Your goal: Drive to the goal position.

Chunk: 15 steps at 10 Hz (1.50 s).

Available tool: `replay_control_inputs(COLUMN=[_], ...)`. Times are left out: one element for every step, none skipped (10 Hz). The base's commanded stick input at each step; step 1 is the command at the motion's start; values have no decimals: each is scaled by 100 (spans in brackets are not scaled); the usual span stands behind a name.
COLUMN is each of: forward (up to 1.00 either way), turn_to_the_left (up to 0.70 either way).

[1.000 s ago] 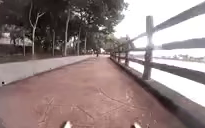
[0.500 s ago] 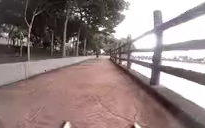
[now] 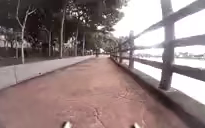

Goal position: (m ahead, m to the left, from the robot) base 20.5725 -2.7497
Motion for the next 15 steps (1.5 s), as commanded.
replay_control_inputs(forward=[70,70,70,70,70,70,70,70,70,70,70,70,70,70,70], turn_to_the_left=[0,0,0,0,0,0,0,0,0,0,0,0,0,0,0])
